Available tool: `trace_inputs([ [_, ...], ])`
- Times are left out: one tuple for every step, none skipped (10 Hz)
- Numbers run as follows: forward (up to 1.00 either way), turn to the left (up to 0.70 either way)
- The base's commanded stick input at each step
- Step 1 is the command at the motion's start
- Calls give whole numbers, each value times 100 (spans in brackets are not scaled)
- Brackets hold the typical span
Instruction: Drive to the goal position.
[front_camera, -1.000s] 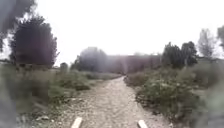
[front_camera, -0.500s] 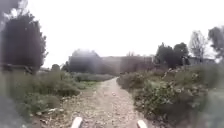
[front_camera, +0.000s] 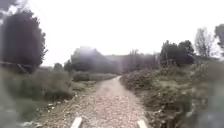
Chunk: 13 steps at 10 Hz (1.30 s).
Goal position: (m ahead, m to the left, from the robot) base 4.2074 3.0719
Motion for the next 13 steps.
trace_inputs([
  [100, 0],
  [100, 0],
  [100, 0],
  [100, 0],
  [100, 0],
  [100, 0],
  [100, 0],
  [100, 0],
  [100, 0],
  [100, 0],
  [100, 0],
  [100, 0],
  [100, 0],
])
